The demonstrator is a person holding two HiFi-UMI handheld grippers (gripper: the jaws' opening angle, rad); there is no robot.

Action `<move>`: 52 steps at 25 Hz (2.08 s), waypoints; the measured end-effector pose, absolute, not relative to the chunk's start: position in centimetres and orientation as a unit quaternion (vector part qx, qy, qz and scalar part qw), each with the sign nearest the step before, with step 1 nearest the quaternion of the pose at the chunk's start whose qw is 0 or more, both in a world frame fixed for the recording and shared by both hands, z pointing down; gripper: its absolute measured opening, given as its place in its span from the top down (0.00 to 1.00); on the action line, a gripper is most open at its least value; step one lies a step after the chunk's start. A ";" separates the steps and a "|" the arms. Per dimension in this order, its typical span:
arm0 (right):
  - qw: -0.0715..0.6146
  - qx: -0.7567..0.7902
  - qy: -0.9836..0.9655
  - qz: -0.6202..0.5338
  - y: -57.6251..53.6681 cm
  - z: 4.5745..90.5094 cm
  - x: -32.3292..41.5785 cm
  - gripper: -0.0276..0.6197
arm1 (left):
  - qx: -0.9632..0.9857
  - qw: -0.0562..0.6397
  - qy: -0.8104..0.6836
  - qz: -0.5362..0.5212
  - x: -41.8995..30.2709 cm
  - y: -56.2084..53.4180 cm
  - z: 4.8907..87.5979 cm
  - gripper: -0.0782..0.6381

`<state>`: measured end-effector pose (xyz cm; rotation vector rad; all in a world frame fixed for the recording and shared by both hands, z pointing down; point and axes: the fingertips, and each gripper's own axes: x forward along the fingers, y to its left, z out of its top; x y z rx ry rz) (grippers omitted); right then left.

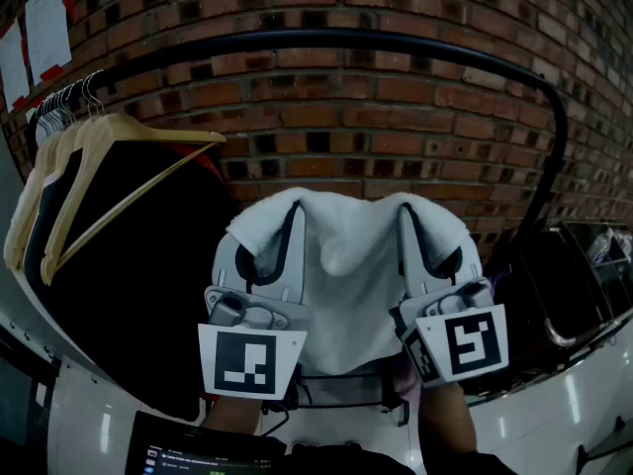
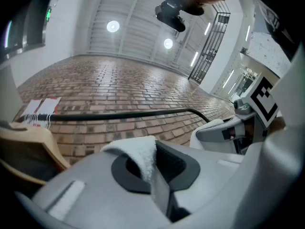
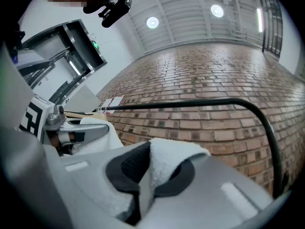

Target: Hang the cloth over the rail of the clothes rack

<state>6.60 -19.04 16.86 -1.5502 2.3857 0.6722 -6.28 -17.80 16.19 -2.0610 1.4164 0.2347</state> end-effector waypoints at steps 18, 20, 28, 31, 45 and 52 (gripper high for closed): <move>0.041 -0.539 0.650 0.534 -18.9 -11.1 6.6 0.94 | -0.562 0.611 0.556 0.053 -8.2 -13.6 -12.5 0.87; 0.001 -0.540 0.623 0.566 -20.9 -14.3 5.6 0.94 | -0.515 0.657 0.550 0.034 -6.5 -14.6 -16.1 0.87; -0.325 -0.477 0.638 0.510 -37.0 -11.3 1.8 0.94 | -0.564 0.575 0.442 -0.395 -4.7 -39.2 -9.2 0.87; -0.426 -0.406 0.675 0.445 -39.6 -5.6 2.0 0.94 | -0.637 0.434 0.286 -0.570 -5.6 -43.7 1.5 0.87; -0.512 -0.217 0.806 0.201 -42.8 6.5 2.3 0.45 | -0.838 0.139 0.103 -0.518 -3.8 -40.0 8.8 0.15; -0.497 -0.222 0.824 0.156 -42.4 6.7 4.3 0.45 | -0.863 0.036 0.134 -0.487 -7.4 -40.0 8.1 0.15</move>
